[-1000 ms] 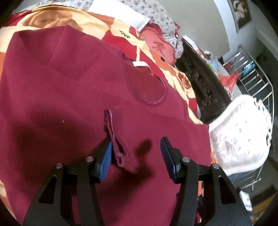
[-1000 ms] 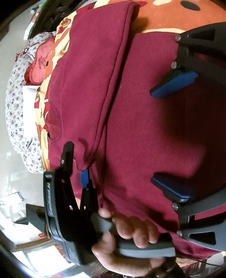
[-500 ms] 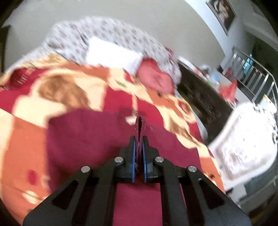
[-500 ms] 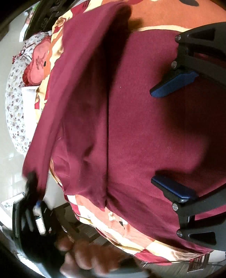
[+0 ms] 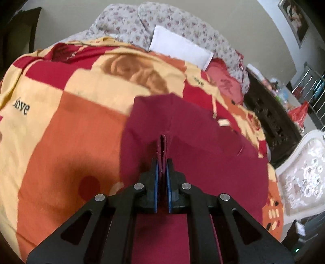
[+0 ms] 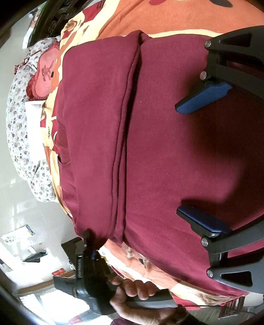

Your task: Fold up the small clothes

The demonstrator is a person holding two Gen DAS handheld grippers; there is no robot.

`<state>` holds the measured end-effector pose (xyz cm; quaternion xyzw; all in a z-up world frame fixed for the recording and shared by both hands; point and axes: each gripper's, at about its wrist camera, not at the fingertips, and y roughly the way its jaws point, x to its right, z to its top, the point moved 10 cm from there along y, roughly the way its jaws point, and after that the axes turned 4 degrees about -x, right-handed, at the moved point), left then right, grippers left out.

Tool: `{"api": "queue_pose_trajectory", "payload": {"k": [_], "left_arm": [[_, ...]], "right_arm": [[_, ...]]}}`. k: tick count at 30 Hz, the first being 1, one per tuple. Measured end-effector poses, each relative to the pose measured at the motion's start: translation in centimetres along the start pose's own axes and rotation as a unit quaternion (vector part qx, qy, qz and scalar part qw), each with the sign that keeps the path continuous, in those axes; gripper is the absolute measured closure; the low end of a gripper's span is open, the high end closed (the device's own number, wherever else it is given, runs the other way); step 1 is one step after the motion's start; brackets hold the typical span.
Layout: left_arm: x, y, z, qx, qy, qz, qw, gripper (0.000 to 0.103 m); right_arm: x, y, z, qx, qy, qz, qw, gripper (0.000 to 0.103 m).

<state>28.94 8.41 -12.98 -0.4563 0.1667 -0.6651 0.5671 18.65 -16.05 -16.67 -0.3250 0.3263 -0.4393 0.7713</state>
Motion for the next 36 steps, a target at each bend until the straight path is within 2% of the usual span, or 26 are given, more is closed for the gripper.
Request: {"api": "queue_pose_trajectory", "payload": {"k": [2,4,8,10,12,14,15,16,18,20,21,22,24,26,27,28,30,34,36], "left_arm": [[-0.7,0.0,-0.3,-0.005,0.006,0.017,0.9998,0.097],[-1.2,-0.4,-0.3,-0.002,0.000,0.012,0.9999,0.097],[-1.7,-3.4,0.9,0.057,-0.004,0.039,0.9976,0.097],[-0.5,-3.9,1.2,0.069,0.011,0.028,0.9972,0.097],[1.2,-3.4,1.1,0.062,0.038,0.017,0.9972,0.097],[2.5,-1.9,0.7,0.047,0.071,0.028,0.9959,0.097],[2.4,-1.1,0.4,0.039,0.080,0.043,0.9951,0.097],[2.1,-0.5,0.2,0.034,0.080,0.053,0.9948,0.097],[1.6,0.1,0.1,0.032,0.063,0.048,0.9963,0.097],[1.3,0.4,-0.2,0.029,0.053,0.045,0.9972,0.097],[1.2,0.7,-0.3,0.027,0.051,0.045,0.9973,0.097],[1.2,0.9,-0.4,0.025,0.050,0.044,0.9975,0.097],[1.0,1.6,-0.5,0.016,0.042,0.041,0.9981,0.097],[1.1,2.6,-0.4,0.008,0.038,0.036,0.9986,0.097],[1.2,3.3,-0.6,0.000,0.037,0.027,0.9990,0.097],[1.3,4.1,-0.9,-0.011,0.035,0.024,0.9991,0.097],[1.4,4.9,-1.2,-0.013,0.038,0.018,0.9990,0.093],[1.1,4.4,-1.1,-0.004,0.038,0.004,0.9992,0.093],[0.8,3.7,-0.6,0.002,0.032,0.001,0.9995,0.093]], "right_arm": [[0.0,0.0,0.0,0.000,-0.001,-0.001,1.000,0.012],[0.0,0.0,-0.1,0.000,-0.002,-0.003,1.000,0.012],[-0.2,0.2,-0.2,-0.007,-0.009,-0.013,1.000,0.012],[-0.7,0.5,-0.3,-0.018,-0.017,-0.010,1.000,0.002],[-1.1,0.9,-0.4,-0.038,-0.032,-0.024,0.998,0.000],[-1.4,0.9,-0.5,-0.065,-0.048,-0.042,0.996,0.000],[-1.5,0.6,-0.1,-0.071,-0.051,-0.047,0.995,0.003],[-1.5,-0.1,0.6,-0.060,-0.050,-0.046,0.996,0.019],[-1.5,-2.3,3.6,-0.007,-0.058,-0.045,0.997,0.031],[-0.3,-4.0,6.5,0.047,-0.081,-0.094,0.991,0.034],[0.7,-4.5,7.8,0.066,-0.084,-0.118,0.987,0.045],[2.3,-4.2,8.8,0.069,-0.072,-0.125,0.987,0.056],[5.9,-2.7,9.1,0.050,-0.037,-0.133,0.989,0.064],[10.8,-0.2,7.6,0.007,-0.002,-0.146,0.989,0.071],[11.7,0.1,7.2,0.022,-0.005,-0.115,0.993,0.076],[12.2,-0.4,6.9,0.045,-0.010,-0.092,0.995,0.076],[12.9,-1.0,6.4,0.048,0.007,-0.067,0.997,0.076],[12.6,-1.9,6.7,0.027,0.024,-0.040,0.999,0.076],[11.7,-3.9,8.4,0.053,0.018,-0.045,0.997,0.076]]}}
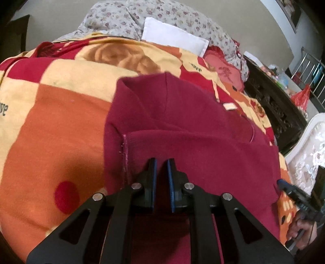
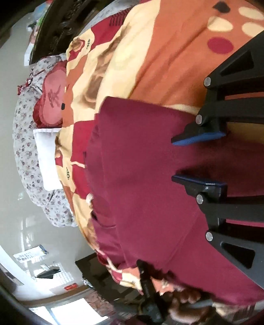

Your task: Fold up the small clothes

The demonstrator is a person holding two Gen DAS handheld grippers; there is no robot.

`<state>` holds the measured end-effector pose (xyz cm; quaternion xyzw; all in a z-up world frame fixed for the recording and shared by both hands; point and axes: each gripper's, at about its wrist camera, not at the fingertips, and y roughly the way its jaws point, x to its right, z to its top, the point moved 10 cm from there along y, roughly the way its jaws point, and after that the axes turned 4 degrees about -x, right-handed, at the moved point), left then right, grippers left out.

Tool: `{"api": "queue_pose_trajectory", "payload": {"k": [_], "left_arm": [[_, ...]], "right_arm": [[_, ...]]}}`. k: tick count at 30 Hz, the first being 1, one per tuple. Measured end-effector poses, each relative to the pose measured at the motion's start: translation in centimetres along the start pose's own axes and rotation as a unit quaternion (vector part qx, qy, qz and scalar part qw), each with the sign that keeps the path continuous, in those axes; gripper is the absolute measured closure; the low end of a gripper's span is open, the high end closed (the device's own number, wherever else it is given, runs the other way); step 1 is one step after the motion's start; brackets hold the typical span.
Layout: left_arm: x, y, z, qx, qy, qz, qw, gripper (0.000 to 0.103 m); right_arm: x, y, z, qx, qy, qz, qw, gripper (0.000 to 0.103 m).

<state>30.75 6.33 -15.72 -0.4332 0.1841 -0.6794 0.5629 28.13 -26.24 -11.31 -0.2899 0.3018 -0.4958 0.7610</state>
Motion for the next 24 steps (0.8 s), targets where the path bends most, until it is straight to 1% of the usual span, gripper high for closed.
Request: {"api": "queue_pose_trajectory", "payload": {"k": [2,3,4,5,6,7,8,9,10,11,12,13,14,15,16,17,19,20,21,22,23,24], "left_arm": [[-0.2,0.5,0.1,-0.005,0.001,0.002,1.0000,0.093],[-0.2,0.9,0.1,-0.007,0.000,0.001,1.0000,0.093],[-0.3,1.1,0.0,-0.006,-0.002,0.000,1.0000,0.093],[-0.4,1.3,0.0,-0.004,-0.007,-0.003,1.0000,0.093],[-0.4,1.4,0.0,-0.002,-0.009,-0.005,0.9999,0.093],[-0.5,1.4,-0.1,0.000,-0.009,-0.007,0.9999,0.093],[-0.4,1.5,-0.1,0.001,-0.008,-0.011,0.9999,0.093],[-0.5,1.6,-0.2,0.000,-0.008,-0.012,0.9999,0.093],[-0.5,1.6,-0.1,-0.001,-0.009,-0.013,0.9999,0.093],[-0.6,1.6,0.0,-0.004,-0.011,-0.014,0.9998,0.094],[-0.6,1.7,0.1,-0.009,-0.014,-0.015,0.9998,0.094],[-0.7,1.8,0.3,-0.018,-0.016,-0.016,0.9996,0.094],[-0.6,1.7,0.4,-0.028,-0.016,-0.017,0.9993,0.094],[-0.6,1.1,0.7,-0.038,-0.020,-0.017,0.9989,0.093],[-0.7,-0.1,1.0,-0.040,-0.026,-0.021,0.9986,0.093],[-0.8,-1.3,1.3,-0.031,-0.026,-0.020,0.9990,0.093],[-1.0,-5.1,1.3,0.002,-0.005,-0.011,0.9999,0.093],[-1.0,-6.5,0.9,0.011,0.001,-0.011,0.9999,0.093],[-1.0,-8.0,-0.1,0.013,0.009,-0.012,0.9998,0.088],[-1.0,-9.1,-1.3,0.011,0.013,-0.011,0.9998,0.084],[-1.1,-10.2,-2.5,0.011,0.014,-0.006,0.9998,0.079],[-1.0,-11.0,-3.7,0.010,0.016,-0.002,0.9998,0.079]], "right_arm": [[0.4,-1.5,2.6,0.036,0.009,-0.013,0.999,0.076],[0.8,-1.5,4.1,0.043,0.016,-0.019,0.999,0.076],[0.9,-0.9,5.2,0.040,0.016,-0.022,0.999,0.076],[1.0,0.5,5.7,0.023,0.007,-0.024,0.999,0.076],[1.2,1.9,5.5,0.000,-0.004,-0.036,0.999,0.076],[1.9,3.8,4.6,-0.037,-0.015,-0.063,0.997,0.076],[2.7,6.0,3.1,-0.082,-0.020,-0.087,0.993,0.074],[3.2,6.7,2.6,-0.074,-0.005,-0.086,0.994,0.071],[3.7,6.5,2.6,-0.057,0.017,-0.081,0.995,0.061],[4.6,6.3,2.4,-0.056,0.055,-0.072,0.994,0.056],[5.3,6.2,2.1,-0.061,0.083,-0.070,0.992,0.042],[6.4,6.0,1.5,-0.083,0.122,-0.076,0.986,0.019],[6.8,5.5,1.3,-0.096,0.145,-0.065,0.983,0.018],[7.0,4.2,1.6,-0.091,0.164,-0.054,0.981,0.023],[7.0,2.4,2.0,-0.072,0.167,-0.055,0.982,0.032],[6.6,0.1,2.4,-0.051,0.156,-0.058,0.985,0.032],[4.9,-4.3,2.4,-0.018,0.122,-0.051,0.991,0.031],[3.7,-6.8,1.6,-0.006,0.104,-0.042,0.994,0.031],[2.8,-8.2,0.8,-0.001,0.095,-0.037,0.995,0.030],[2.1,-9.2,-0.3,0.001,0.085,-0.034,0.996,0.028],[1.1,-10.4,-2.1,-0.003,0.068,-0.035,0.997,0.027],[0.4,-11.0,-3.4,-0.003,0.057,-0.041,0.998,0.027]]}}
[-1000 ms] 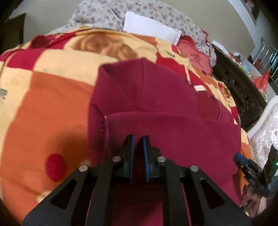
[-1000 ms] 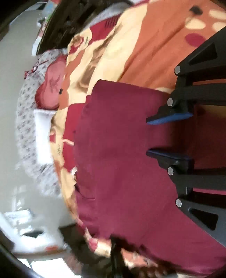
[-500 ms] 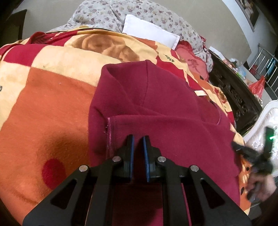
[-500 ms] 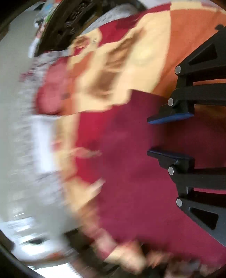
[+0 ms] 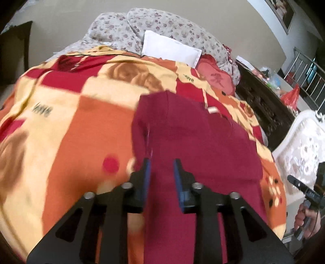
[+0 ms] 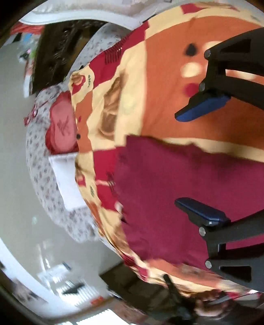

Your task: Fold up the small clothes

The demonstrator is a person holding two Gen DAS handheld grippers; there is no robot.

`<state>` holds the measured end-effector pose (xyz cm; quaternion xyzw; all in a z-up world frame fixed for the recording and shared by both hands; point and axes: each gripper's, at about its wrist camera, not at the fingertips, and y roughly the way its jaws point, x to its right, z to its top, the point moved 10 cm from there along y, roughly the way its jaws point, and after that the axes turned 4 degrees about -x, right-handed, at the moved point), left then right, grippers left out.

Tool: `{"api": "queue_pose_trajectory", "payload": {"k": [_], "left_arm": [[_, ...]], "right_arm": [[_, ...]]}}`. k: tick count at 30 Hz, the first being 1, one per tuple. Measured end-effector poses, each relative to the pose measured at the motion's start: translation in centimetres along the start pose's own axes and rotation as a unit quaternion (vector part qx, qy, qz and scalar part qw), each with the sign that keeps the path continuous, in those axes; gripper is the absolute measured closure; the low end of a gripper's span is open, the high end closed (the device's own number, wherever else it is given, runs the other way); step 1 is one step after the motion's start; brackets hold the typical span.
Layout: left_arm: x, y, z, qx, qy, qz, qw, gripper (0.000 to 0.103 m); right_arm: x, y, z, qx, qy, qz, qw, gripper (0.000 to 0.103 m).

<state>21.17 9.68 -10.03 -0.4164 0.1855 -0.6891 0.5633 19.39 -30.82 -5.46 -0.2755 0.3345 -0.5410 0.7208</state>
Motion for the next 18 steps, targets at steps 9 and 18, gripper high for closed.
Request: {"api": "queue_pose_trajectory", "payload": {"k": [9,18], "left_arm": [[1.3,-5.3,-7.3,0.000,0.000,-0.005,1.0000,0.079],[0.5,-6.4,-10.3,-0.007,-0.016,-0.008,0.9998,0.079]], "right_arm": [[-2.1,-4.1,-8.5,0.022,-0.030,-0.034,0.999,0.027],[-4.2,-5.8,-8.8,0.042,-0.023,-0.018,0.999,0.027]]}}
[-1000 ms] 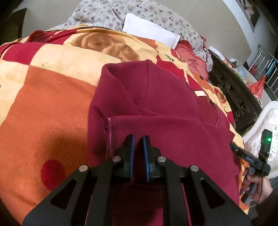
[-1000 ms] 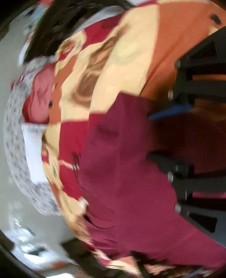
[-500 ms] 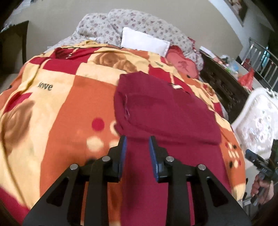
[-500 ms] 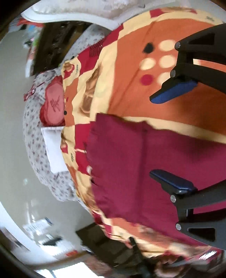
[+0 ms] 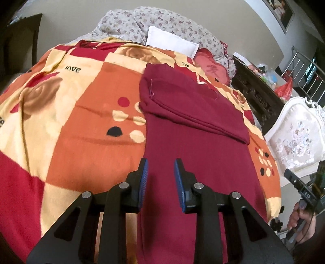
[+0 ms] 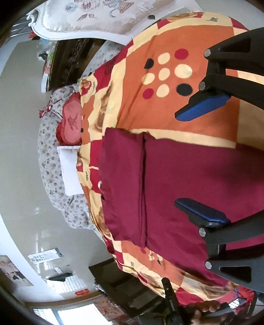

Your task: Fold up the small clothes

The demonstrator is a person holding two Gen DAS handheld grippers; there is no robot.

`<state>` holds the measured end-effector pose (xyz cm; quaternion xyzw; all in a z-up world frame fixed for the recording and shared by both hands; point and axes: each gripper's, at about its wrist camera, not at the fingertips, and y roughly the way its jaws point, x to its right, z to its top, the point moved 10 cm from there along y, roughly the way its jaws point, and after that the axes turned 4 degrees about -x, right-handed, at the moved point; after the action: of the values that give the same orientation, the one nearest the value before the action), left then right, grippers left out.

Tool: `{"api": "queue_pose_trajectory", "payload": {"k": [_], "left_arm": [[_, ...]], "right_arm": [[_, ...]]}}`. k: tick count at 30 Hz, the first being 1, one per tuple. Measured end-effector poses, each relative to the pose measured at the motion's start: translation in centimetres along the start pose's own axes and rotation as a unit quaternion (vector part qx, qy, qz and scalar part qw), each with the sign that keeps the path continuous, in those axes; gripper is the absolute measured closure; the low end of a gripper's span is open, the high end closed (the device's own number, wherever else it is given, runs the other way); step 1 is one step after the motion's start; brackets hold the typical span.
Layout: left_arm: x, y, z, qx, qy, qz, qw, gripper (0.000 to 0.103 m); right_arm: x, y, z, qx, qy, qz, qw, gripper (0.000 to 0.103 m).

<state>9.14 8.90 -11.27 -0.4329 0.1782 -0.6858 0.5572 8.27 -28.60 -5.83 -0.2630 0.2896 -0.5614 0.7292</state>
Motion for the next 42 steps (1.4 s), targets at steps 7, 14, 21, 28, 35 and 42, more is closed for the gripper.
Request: {"api": "queue_pose_trajectory", "payload": {"k": [7,14,21,28,35,42], "left_arm": [[-1.0,-1.2,-0.9,-0.007,0.014,0.009,0.9998,0.079],[-2.3,-2.5,-4.4,-0.027,0.056,0.004,0.9980,0.061],[-1.6,-1.3,-8.4,-0.065,0.051,-0.046,0.9955,0.047],[0.1,-0.3,-12.3,-0.109,0.075,-0.062,0.9892,0.047],[-0.4,-1.8,-13.4,-0.103,0.025,-0.106,0.9886,0.047],[1.1,-0.8,-12.3,-0.118,-0.040,-0.184,0.9750,0.047]], "right_arm": [[-0.2,-1.5,-1.8,0.000,0.013,0.005,1.000,0.027],[0.5,-4.7,-4.5,0.012,0.037,0.010,0.999,0.027],[-0.2,-6.1,-8.4,0.003,0.040,0.013,0.999,0.027],[-1.1,-6.0,-10.9,-0.011,0.065,0.031,0.997,0.027],[0.2,-6.9,-12.5,-0.013,0.085,0.022,0.996,0.027],[0.5,-7.2,-12.7,-0.009,0.092,0.025,0.995,0.027]]}}
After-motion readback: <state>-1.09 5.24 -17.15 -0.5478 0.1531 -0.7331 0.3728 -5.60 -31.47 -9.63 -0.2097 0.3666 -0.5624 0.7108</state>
